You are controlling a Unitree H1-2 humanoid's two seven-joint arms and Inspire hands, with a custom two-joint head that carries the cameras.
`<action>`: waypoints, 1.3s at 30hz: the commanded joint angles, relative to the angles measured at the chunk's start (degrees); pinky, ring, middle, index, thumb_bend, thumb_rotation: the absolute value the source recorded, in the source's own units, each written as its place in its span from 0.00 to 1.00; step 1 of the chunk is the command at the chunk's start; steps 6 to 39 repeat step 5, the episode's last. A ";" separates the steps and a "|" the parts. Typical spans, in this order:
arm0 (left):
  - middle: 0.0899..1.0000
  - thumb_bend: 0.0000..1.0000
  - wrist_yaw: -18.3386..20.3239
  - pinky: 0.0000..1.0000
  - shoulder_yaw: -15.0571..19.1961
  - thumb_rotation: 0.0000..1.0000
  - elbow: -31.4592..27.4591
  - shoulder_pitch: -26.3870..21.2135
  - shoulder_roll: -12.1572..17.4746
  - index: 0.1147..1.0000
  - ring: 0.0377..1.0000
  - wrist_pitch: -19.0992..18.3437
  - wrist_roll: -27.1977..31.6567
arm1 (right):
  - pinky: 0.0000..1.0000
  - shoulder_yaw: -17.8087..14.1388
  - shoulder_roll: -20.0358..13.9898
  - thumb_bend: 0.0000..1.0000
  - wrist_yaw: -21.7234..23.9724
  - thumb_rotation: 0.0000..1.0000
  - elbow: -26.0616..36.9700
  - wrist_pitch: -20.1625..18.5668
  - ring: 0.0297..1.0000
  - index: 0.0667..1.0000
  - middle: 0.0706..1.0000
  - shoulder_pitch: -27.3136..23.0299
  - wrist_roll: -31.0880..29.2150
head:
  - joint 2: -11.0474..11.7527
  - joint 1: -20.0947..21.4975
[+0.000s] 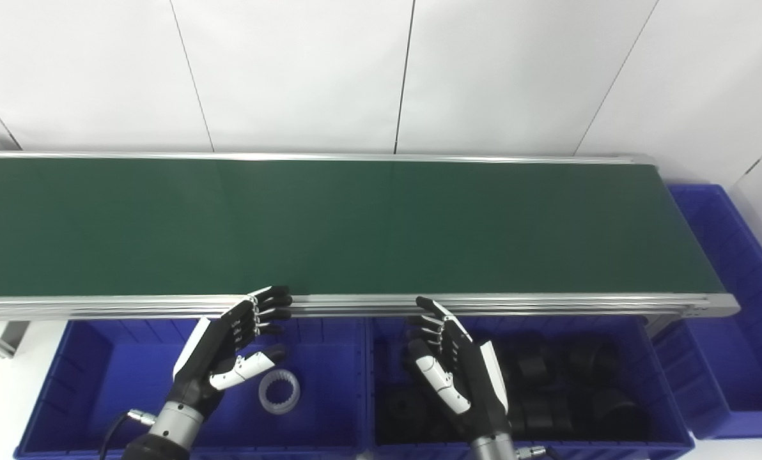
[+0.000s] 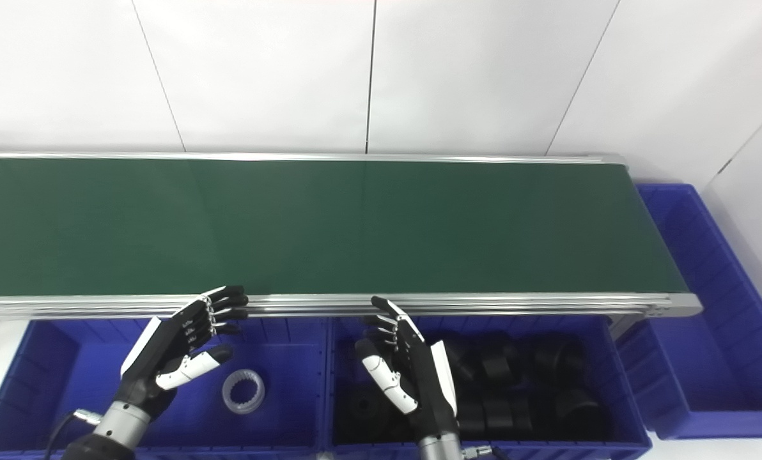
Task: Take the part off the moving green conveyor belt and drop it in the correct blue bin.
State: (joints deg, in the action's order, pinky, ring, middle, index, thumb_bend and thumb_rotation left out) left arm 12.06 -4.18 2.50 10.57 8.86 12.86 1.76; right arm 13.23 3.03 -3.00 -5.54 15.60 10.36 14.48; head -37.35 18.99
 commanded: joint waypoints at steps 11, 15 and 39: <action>0.78 0.84 -0.15 0.66 -0.07 0.54 -1.99 -0.94 -0.11 0.79 0.73 1.83 0.06 | 0.65 -0.03 0.12 0.57 0.14 0.75 2.60 2.13 0.70 0.85 0.73 -0.34 -0.80 | -0.26 -2.21; 0.78 0.84 -0.15 0.66 -0.07 0.54 -1.99 -0.94 -0.11 0.79 0.73 1.83 0.06 | 0.65 -0.03 0.12 0.57 0.14 0.75 2.60 2.13 0.70 0.85 0.73 -0.34 -0.80 | -0.26 -2.21; 0.78 0.84 -0.15 0.66 -0.07 0.54 -1.99 -0.94 -0.11 0.79 0.73 1.83 0.06 | 0.65 -0.03 0.12 0.57 0.14 0.75 2.60 2.13 0.70 0.85 0.73 -0.34 -0.80 | -0.26 -2.21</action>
